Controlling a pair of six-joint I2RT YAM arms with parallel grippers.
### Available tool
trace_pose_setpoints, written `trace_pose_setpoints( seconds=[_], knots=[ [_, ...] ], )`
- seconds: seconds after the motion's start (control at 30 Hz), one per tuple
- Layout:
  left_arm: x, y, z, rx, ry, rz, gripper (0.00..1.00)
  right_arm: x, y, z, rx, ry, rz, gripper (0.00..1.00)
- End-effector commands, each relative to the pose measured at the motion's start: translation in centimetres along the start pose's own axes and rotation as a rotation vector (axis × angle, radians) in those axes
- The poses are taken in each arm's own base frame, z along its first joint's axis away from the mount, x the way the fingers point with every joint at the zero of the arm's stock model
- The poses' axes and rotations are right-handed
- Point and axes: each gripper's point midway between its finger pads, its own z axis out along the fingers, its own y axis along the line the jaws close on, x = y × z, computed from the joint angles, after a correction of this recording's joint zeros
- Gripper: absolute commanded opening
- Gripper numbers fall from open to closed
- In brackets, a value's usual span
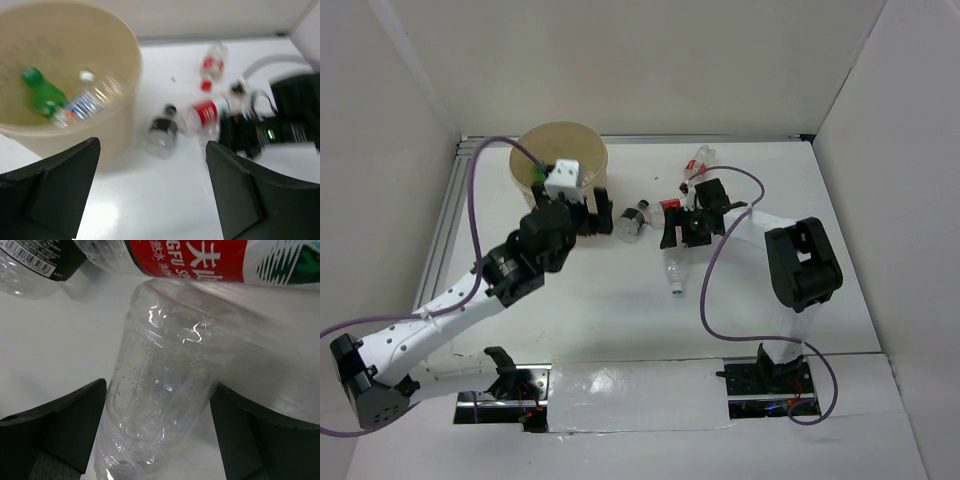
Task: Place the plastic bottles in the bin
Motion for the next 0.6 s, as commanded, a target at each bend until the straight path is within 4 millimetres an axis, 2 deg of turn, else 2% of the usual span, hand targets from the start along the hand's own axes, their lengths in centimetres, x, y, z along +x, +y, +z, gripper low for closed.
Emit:
trace_pose_setpoints(
  seconds=[0.0,0.03,0.07,0.1,0.13,0.2,0.23,0.27,0.3,0.33,0.37,0.4,0.47,0.5,0.57],
  knots=[
    [6.3,-2.3,-1.9,0.139,0.092,0.114,1.0,-0.7,0.0,1.5,0.04,-0.02,-0.005,0.88],
    [7.7,-3.3,-2.8,0.167,0.114,0.117,1.0,-0.7,0.0,1.5,0.04,-0.02,-0.005,0.83],
    [9.4,-3.2,-3.2,0.148,0.145,0.101,1.0,0.1,0.5,1.7,0.022,0.0,-0.019,0.75],
    [11.7,-2.8,-3.9,0.151,0.178,0.119,1.0,-0.4,0.9,1.2,0.008,-0.016,-0.041,0.63],
    [12.5,-3.3,-4.5,0.173,0.186,0.112,1.0,-0.5,1.6,0.6,-0.021,-0.018,-0.06,0.57],
    [14.6,-4.3,-5.7,0.201,0.208,0.114,1.0,-1.3,3.2,-1.8,-0.07,-0.049,-0.15,0.49],
    [15.9,-4.1,-6.0,0.198,0.227,0.124,1.0,-1.9,4.4,-2.9,-0.111,-0.063,-0.195,0.4],
    [17.0,-4.5,-6.6,0.208,0.249,0.138,1.0,-2.7,5.5,-4.8,-0.131,-0.089,-0.242,0.36],
    [17.4,-4.5,-6.8,0.204,0.255,0.121,1.0,-4.8,6.8,-6.4,-0.157,-0.143,-0.334,0.34],
    [18.4,-4.4,-6.9,0.193,0.274,0.134,1.0,-6.1,7.6,-7.9,-0.178,-0.178,-0.376,0.3],
    [19.4,-4.5,-7.1,0.194,0.294,0.137,1.0,-8.1,9.9,-10.7,-0.252,-0.234,-0.455,0.29],
    [19.4,-4.4,-7.0,0.186,0.29,0.137,1.0,-9.7,10.6,-11.7,-0.253,-0.278,-0.5,0.29],
    [20.8,-4.2,-7.1,0.182,0.311,0.147,1.0,-12.6,13.3,-14.6,-0.306,-0.381,-0.593,0.29],
    [20.9,-4.7,-7.2,0.192,0.311,0.137,1.0,-15.2,15.7,-17.1,-0.334,-0.475,-0.655,0.29],
    [22.4,-4.3,-7.3,0.188,0.335,0.148,1.0,-17.9,18.4,-18.8,-0.376,-0.584,-0.735,0.29]
  ],
)
